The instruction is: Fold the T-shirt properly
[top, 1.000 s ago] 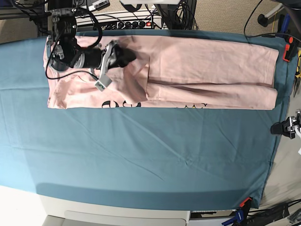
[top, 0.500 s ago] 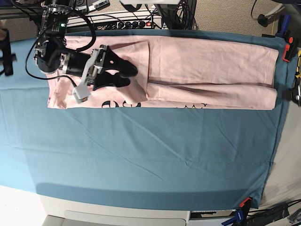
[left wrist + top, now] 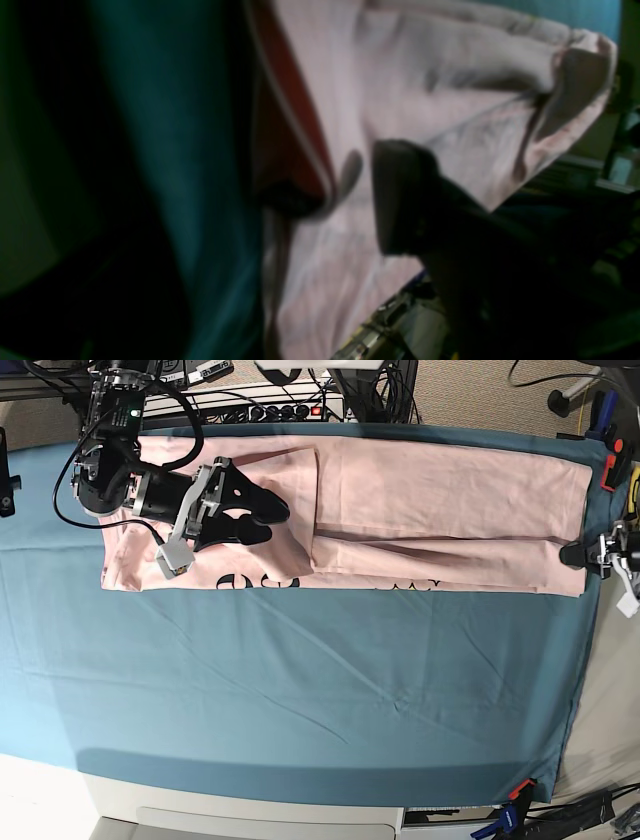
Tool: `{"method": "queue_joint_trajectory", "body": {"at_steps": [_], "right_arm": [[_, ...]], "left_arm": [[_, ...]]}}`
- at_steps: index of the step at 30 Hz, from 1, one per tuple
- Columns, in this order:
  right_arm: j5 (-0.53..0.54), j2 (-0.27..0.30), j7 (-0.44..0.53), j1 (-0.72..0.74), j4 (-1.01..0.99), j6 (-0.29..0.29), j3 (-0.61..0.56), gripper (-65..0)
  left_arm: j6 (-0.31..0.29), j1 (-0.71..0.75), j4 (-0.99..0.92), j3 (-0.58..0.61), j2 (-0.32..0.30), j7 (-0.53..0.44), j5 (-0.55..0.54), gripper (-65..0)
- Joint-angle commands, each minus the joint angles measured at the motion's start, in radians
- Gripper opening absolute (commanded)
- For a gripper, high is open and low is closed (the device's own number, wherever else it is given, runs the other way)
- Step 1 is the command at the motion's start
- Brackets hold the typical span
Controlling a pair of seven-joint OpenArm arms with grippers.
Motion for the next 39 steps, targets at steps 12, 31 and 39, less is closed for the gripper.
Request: {"method": "queue_joint_trajectory", "body": {"at_steps": [12,31,39], "right_arm": [[-0.016,0.008,0.018,0.008,0.014,0.001,0.005,-31.4],[-0.037,0.008,0.018,0.008,0.014,0.001,0.005,-31.4],[-0.042,0.008,0.018,0.009,0.014,0.001,0.005,-31.4]], "left_arm": [[-0.014,-0.138,0.003,0.01,-0.142,-0.034,0.039,-28.7],[0.039,-0.058,0.004,0.01,-0.105,0.009,0.039,-28.9],[0.035,-0.053,0.002,0.01,-0.056,0.008,0.039,-28.9]]}}
